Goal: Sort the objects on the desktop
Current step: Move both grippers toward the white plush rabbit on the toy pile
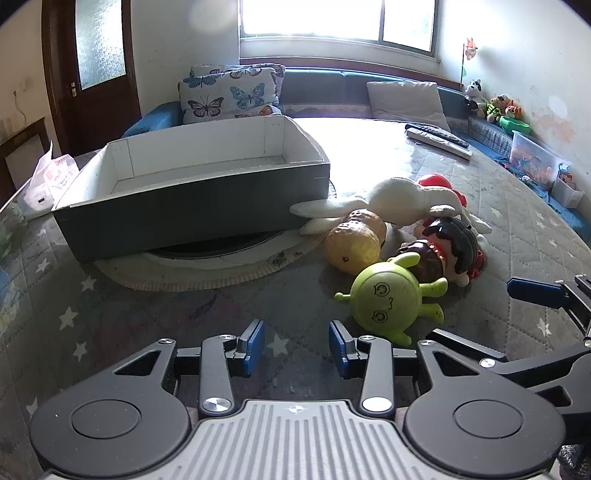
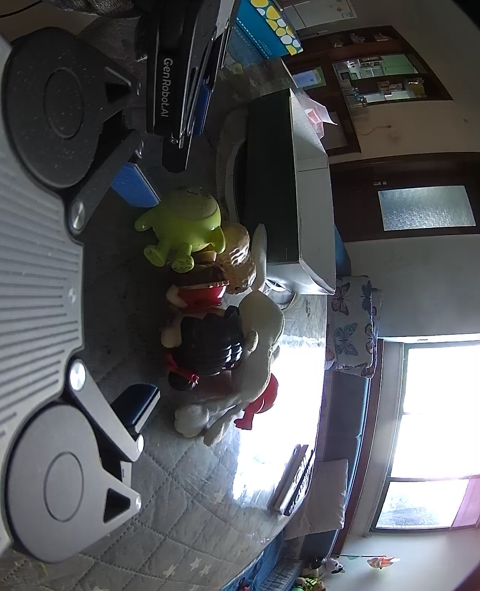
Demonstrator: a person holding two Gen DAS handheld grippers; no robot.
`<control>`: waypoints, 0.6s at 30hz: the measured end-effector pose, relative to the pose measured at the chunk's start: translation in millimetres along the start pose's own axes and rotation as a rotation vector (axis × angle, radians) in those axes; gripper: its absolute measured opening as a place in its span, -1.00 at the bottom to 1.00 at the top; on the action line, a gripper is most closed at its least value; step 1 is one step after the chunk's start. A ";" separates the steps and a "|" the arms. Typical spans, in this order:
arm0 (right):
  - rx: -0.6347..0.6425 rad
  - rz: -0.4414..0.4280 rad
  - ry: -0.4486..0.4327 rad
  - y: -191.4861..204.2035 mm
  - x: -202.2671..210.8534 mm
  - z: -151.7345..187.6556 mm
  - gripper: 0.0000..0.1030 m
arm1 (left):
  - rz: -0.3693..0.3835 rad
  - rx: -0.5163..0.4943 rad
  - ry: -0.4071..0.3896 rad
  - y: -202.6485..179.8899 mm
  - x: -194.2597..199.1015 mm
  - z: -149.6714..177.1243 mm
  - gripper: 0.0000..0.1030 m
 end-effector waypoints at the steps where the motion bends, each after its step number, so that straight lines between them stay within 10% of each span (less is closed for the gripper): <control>1: -0.001 0.000 0.001 -0.4 -0.6 -0.6 1.00 | 0.000 -0.001 0.000 -0.2 -0.6 -1.0 -0.20; 18: -0.032 -0.004 0.001 -16.5 -6.4 -14.4 0.88 | 0.032 -0.017 -0.019 -4.5 -2.0 -23.0 -0.22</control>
Point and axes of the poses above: each gripper's, at about its wrist camera, not at the fingertips, and x roughly against the way its jaws point, y to its left, z to its underside, the point moved 4 cm from there along -x, roughly the way its jaws point, and after that the axes turned 3 degrees about x, right-handed, at the moved point
